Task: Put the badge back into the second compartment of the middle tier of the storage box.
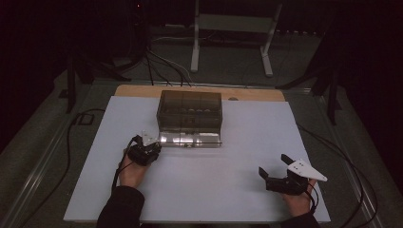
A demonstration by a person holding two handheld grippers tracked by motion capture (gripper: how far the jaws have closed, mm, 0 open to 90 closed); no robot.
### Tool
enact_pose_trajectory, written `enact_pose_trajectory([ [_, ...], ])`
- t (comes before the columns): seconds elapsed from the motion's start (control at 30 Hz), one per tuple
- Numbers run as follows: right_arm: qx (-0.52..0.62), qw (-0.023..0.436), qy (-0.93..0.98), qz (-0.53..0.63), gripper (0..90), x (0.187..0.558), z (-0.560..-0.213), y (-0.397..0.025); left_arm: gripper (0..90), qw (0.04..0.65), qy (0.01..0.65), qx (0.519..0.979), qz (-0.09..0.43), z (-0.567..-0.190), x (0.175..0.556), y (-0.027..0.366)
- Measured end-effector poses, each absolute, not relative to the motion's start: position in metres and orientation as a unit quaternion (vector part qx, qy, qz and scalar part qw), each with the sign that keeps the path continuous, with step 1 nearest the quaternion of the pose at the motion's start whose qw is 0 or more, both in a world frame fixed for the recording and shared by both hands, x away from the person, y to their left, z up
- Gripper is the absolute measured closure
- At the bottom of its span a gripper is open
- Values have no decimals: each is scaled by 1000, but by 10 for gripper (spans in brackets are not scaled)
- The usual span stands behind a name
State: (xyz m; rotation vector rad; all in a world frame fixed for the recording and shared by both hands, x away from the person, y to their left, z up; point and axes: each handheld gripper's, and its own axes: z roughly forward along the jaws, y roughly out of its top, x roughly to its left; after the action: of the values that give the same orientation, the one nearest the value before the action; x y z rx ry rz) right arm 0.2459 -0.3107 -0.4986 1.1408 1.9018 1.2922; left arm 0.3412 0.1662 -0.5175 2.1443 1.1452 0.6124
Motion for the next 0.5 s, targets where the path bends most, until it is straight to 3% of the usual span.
enact_pose_trajectory([
  [0.5,425,283,712,482,0,246,-499,-310,843,321,446,802,234,-512,340,179],
])
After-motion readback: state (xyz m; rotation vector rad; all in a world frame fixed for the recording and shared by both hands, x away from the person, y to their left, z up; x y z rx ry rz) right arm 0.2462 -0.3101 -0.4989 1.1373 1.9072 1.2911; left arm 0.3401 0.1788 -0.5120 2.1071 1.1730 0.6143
